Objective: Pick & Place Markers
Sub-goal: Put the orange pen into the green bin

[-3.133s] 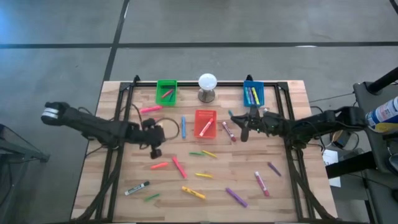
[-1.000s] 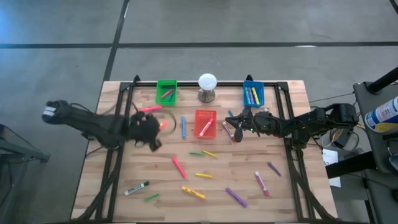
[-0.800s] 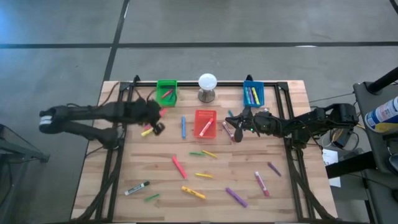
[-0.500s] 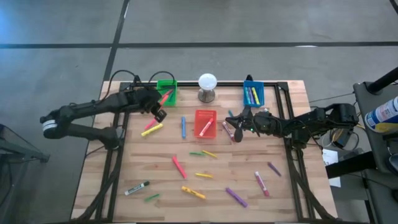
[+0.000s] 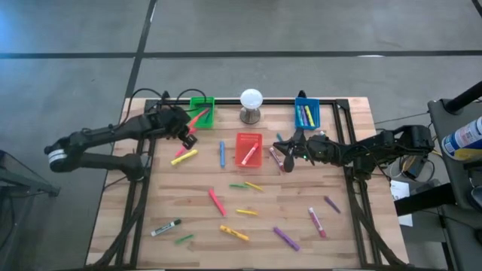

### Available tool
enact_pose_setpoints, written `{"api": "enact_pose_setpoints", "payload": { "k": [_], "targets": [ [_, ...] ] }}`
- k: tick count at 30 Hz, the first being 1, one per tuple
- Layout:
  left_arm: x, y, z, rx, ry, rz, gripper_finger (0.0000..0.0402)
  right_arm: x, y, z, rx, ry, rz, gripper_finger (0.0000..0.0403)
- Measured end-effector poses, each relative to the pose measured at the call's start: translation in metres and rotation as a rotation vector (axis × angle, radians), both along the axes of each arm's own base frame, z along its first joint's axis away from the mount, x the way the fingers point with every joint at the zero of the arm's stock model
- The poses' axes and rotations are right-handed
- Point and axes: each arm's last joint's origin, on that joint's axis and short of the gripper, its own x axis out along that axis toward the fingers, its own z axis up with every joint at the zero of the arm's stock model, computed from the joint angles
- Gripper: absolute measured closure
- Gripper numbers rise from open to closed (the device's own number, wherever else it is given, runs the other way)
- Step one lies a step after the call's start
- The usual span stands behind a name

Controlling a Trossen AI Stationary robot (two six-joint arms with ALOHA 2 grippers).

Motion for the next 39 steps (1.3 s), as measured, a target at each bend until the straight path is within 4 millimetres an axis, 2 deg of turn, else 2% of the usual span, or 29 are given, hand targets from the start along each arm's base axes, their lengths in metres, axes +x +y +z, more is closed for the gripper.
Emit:
{"api": "enact_pose_setpoints", "payload": {
  "k": [13, 19, 39],
  "targets": [
    [-0.006, 0.023, -0.019, 0.02, -0.114, 0.073, 0.0376, 0.0, 0.0, 0.0, -0.007, 0.003, 0.002, 0.038],
    [0.002, 0.036, -0.024, 0.03, -0.147, 0.084, 0.0376, 0.0, 0.0, 0.0, -0.008, 0.002, 0.002, 0.038],
    [0.013, 0.043, -0.018, 0.07, -0.295, 0.085, 0.0376, 0.0, 0.0, 0.0, -0.041, 0.018, 0.011, 0.038]
  ]
}}
